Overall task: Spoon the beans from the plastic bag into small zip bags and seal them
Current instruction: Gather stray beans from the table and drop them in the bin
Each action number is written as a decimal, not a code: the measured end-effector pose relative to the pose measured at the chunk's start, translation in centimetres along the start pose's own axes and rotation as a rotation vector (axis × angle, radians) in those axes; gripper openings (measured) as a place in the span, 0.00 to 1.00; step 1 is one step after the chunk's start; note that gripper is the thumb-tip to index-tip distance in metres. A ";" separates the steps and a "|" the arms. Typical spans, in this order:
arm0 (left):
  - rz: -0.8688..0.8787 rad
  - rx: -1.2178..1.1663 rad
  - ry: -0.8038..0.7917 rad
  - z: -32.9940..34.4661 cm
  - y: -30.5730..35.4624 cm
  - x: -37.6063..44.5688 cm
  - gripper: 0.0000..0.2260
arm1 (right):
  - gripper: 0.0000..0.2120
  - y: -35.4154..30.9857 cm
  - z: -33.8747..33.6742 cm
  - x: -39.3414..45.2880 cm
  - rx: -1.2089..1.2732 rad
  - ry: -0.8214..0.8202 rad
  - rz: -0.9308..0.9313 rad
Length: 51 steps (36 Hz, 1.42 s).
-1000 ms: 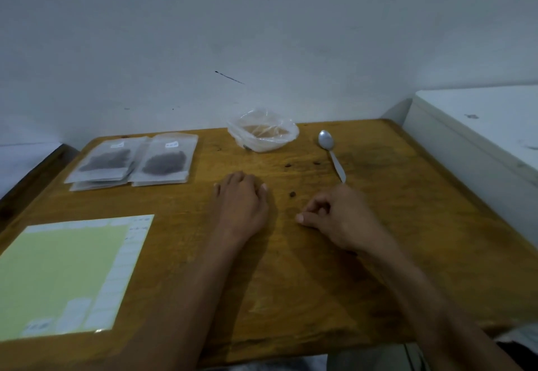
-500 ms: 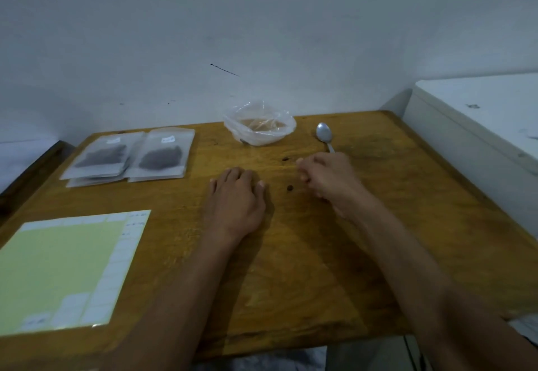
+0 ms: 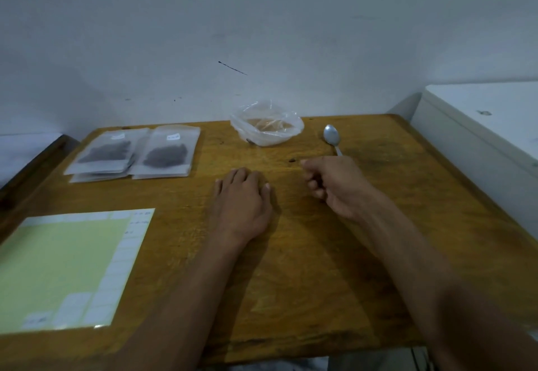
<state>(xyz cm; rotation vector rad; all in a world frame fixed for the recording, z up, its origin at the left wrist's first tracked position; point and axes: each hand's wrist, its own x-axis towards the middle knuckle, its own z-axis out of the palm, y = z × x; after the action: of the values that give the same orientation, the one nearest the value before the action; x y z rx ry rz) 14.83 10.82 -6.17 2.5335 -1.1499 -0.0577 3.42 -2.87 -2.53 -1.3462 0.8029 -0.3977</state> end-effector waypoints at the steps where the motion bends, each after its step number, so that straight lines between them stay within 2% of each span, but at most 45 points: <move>1: -0.003 0.000 -0.001 0.0 0.0 0.0 0.21 | 0.06 -0.3 0.0 0.2 0.133 -0.009 0.036; 3: -0.007 -0.005 -0.001 0.0 0.0 0.0 0.21 | 0.06 -0.9 0.2 0.6 0.287 0.015 0.057; 5: -0.006 -0.004 0.001 0.0 0.0 0.0 0.21 | 0.07 -1.0 0.6 1.6 0.240 0.092 0.039; 10: -0.012 -0.007 0.006 0.0 0.0 0.1 0.20 | 0.09 -0.3 2.1 4.3 -0.584 0.286 -0.231; 12: -0.011 -0.011 0.016 0.1 0.0 0.0 0.20 | 0.09 -0.4 2.6 4.9 -0.773 0.317 -0.313; 15: -0.012 -0.012 0.021 0.1 0.0 0.0 0.20 | 0.08 -0.1 3.2 5.9 -0.906 0.341 -0.311; 22: -0.025 -0.012 0.007 0.0 0.1 0.0 0.21 | 0.06 0.6 3.5 6.1 -0.859 0.373 -0.295; 30: -0.028 -0.011 -0.003 0.0 0.0 0.0 0.22 | 0.16 0.9 3.5 6.3 -0.943 0.368 -0.272; 40: -0.030 -0.019 -0.019 0.0 0.0 -0.1 0.22 | 0.17 1.1 3.2 5.7 -1.003 0.316 -0.309; 45: -0.032 -0.024 -0.027 -0.1 0.0 -0.1 0.22 | 0.11 0.9 3.0 4.9 -0.914 0.326 -0.325; 51: -0.027 -0.027 -0.035 -0.2 0.0 -0.1 0.22 | 0.15 0.5 2.5 4.1 -0.789 0.278 -0.306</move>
<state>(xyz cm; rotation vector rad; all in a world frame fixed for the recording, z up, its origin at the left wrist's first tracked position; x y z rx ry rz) 14.81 10.99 -6.03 2.5345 -1.1206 -0.1241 7.92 -3.77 -4.17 -2.1989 1.0404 -0.5441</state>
